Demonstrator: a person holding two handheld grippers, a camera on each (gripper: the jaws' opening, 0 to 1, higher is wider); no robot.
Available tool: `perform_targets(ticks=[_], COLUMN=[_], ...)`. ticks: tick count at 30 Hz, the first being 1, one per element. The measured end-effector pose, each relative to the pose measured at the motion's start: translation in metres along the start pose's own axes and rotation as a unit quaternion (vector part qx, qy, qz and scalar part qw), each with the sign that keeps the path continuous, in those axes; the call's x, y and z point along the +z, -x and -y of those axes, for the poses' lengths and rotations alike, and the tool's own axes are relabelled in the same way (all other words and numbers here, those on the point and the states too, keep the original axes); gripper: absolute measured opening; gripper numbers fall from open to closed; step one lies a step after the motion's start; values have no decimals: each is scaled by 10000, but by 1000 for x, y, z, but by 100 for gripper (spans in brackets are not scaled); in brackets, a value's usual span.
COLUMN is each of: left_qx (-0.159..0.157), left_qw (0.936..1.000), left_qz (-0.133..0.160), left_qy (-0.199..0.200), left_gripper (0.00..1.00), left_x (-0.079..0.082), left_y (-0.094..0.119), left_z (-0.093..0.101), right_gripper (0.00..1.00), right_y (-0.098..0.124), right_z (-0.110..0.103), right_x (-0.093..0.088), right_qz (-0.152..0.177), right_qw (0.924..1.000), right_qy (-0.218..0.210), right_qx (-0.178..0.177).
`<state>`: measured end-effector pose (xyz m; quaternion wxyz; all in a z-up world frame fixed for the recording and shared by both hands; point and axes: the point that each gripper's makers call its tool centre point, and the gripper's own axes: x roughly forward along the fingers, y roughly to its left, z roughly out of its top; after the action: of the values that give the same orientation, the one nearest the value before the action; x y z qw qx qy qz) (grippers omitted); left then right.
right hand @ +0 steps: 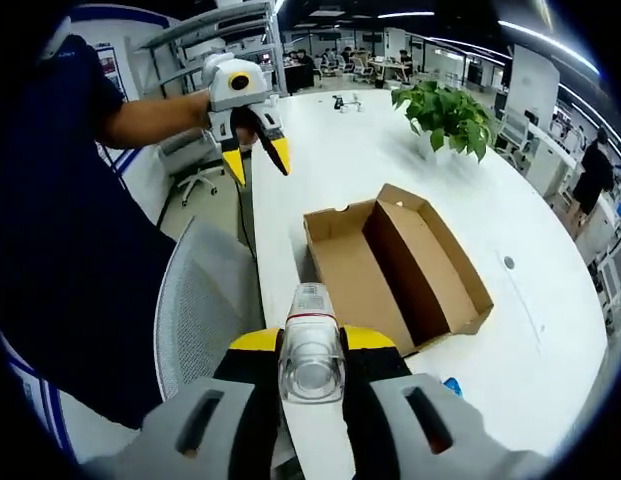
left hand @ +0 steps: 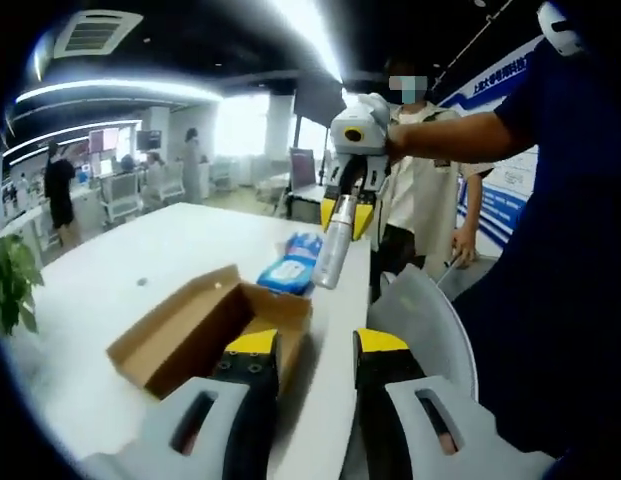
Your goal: Operate the shoe box by opening the lid, removing the specified soft item, and placing it in the target area until the item is outside and the box remains undamaged.
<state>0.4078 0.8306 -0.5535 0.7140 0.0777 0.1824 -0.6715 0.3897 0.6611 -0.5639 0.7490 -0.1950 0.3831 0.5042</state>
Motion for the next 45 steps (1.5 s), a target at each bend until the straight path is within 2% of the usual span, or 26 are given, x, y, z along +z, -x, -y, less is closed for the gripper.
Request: perform_targets(ticks=[2, 13, 18, 27, 37, 45], left_qx=[125, 513, 593, 578, 568, 571], left_qw=[9997, 9974, 9968, 9977, 9973, 9969], left_qz=[156, 331, 347, 96, -75, -148], left_qy=[120, 383, 408, 340, 455, 528], left_gripper=[27, 28, 29, 28, 28, 28], left_x=[-1, -17, -20, -33, -49, -52], left_y=[6, 17, 10, -14, -27, -31], left_z=[0, 8, 15, 29, 34, 33], right_gripper=[19, 19, 19, 19, 19, 19], right_y=[1, 9, 15, 24, 35, 41], right_z=[1, 12, 18, 33, 53, 66], right_x=[-3, -15, -23, -45, -90, -120], right_qz=[-79, -446, -614, -949, -1540, -1978], right_qw=[10000, 9990, 9980, 9953, 9880, 9800], right_qy=[-9, 84, 140, 172, 152, 242], right_qx=[4, -14, 0, 10, -18, 9])
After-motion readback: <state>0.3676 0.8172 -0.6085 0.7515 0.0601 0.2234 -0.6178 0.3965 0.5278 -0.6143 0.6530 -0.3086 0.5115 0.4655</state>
